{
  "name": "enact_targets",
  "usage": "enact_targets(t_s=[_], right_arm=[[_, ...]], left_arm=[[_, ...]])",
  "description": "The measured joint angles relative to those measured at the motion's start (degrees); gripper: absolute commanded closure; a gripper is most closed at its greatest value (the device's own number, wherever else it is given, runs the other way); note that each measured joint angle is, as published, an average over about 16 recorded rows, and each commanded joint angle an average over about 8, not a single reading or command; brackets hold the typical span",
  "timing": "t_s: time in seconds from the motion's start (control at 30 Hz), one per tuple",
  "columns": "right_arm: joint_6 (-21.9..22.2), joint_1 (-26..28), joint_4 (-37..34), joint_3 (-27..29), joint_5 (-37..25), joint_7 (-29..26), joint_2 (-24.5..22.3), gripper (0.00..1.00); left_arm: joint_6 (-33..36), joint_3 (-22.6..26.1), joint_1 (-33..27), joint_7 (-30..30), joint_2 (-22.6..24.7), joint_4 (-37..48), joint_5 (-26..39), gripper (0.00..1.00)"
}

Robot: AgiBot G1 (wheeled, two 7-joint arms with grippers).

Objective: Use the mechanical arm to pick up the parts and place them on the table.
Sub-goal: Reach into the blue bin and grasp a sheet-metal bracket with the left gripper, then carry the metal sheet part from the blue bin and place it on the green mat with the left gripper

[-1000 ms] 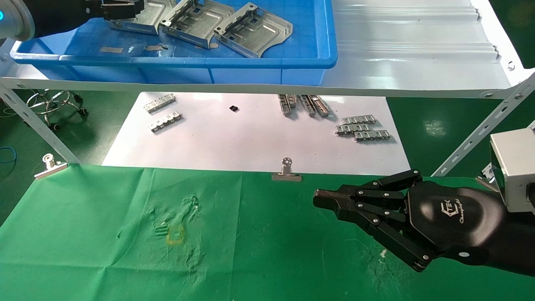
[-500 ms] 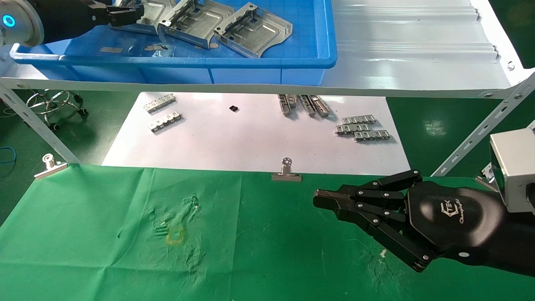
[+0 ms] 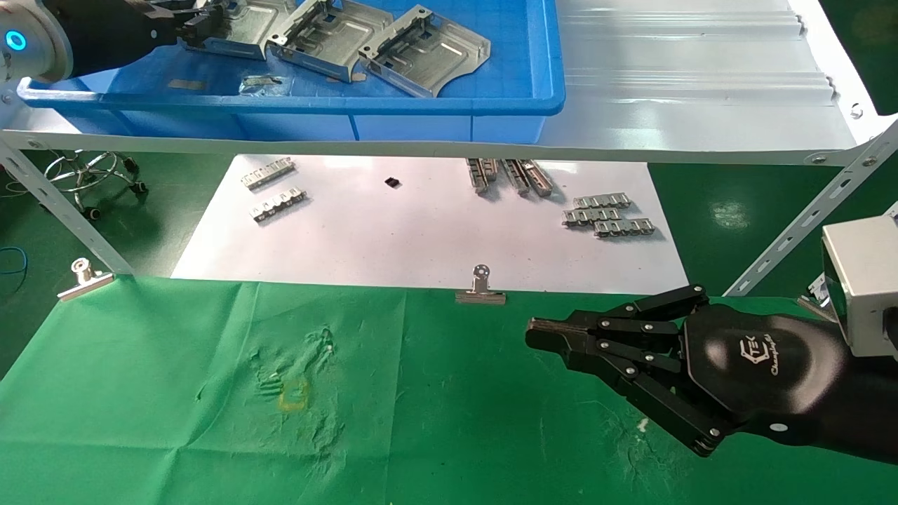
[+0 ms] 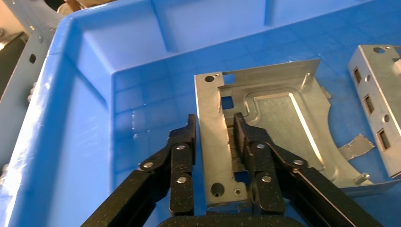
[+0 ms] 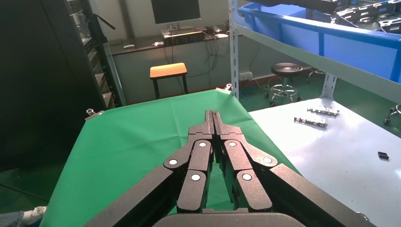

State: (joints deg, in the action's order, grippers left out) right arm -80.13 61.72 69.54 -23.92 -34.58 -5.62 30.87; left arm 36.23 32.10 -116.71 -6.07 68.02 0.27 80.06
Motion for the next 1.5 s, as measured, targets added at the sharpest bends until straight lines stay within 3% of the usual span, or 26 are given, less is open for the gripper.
enact_targets(t_s=[0.43, 0.7, 0.93, 1.2, 1.5], right_arm=[[0.00, 0.00, 0.00, 0.00, 0.00, 0.00, 0.00, 1.00], [0.00, 0.00, 0.00, 0.00, 0.00, 0.00, 0.00, 1.00], [0.00, 0.00, 0.00, 0.00, 0.00, 0.00, 0.00, 1.00], [0.00, 0.00, 0.00, 0.00, 0.00, 0.00, 0.00, 1.00], [0.00, 0.00, 0.00, 0.00, 0.00, 0.00, 0.00, 1.00]], left_arm=[[0.13, -0.52, -0.44, 0.79, -1.13, -1.19, -0.76, 1.00], [5.14, -2.56, -0.87, 3.58, -3.30, -3.68, -3.78, 1.00], [16.04, -5.49, -0.17, 8.76, -6.89, -6.59, -8.34, 1.00], [35.07, -8.46, 2.18, 16.94, -11.83, -9.53, -13.61, 1.00], [51.72, -8.92, 6.29, 24.91, -16.40, -12.23, -16.63, 1.00]])
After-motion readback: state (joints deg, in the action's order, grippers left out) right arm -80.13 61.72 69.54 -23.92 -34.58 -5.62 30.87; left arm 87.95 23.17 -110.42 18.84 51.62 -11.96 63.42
